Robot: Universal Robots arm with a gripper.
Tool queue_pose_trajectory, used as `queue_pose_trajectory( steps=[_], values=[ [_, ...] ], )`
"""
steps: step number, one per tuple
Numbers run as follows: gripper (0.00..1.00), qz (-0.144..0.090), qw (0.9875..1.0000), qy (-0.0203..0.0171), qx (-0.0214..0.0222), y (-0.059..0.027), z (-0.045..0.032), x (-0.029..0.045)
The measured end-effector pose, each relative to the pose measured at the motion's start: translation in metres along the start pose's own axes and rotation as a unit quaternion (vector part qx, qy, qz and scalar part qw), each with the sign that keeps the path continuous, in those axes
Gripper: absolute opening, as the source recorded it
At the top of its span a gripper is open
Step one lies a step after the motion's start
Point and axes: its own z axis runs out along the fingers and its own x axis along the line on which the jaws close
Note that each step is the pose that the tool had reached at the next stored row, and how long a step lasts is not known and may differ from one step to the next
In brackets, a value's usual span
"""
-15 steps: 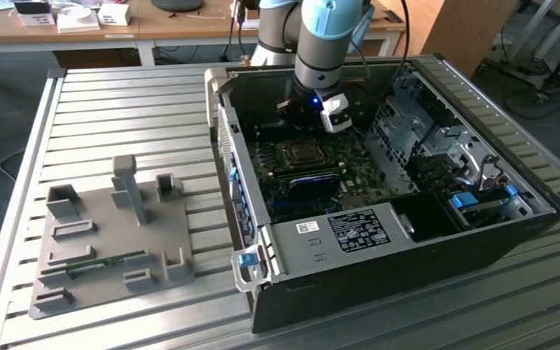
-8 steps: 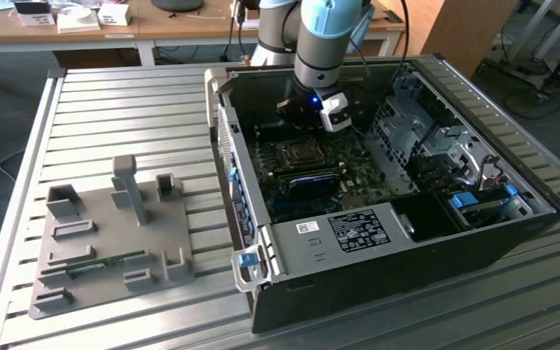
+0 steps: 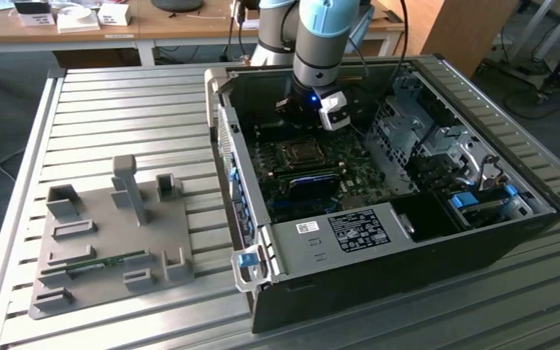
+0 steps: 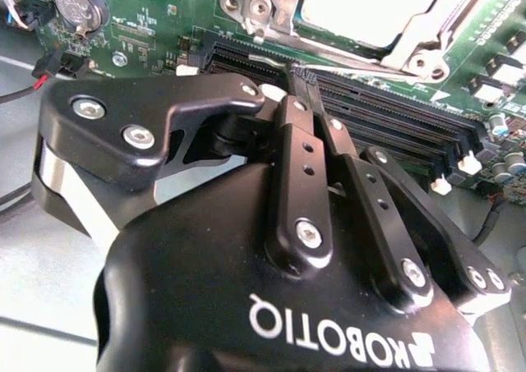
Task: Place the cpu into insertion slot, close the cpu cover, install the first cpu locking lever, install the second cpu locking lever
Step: 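Install the first cpu locking lever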
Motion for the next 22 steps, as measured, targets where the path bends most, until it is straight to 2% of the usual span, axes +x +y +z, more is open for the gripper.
queue_pose_trajectory(
  steps=[3,16,19,22],
  values=[
    [0.11,0.000,1.0000,-0.0003,0.0002,0.0001,0.0000,0.0001],
    [0.11,-0.005,0.9997,-0.0173,0.0150,-0.0003,0.0014,0.0003],
    [0.11,-0.006,0.9996,-0.0219,0.0160,-0.0005,0.0018,0.0006],
    [0.11,-0.007,0.9995,-0.0262,0.0151,-0.0008,0.0023,0.0012]
  ],
)
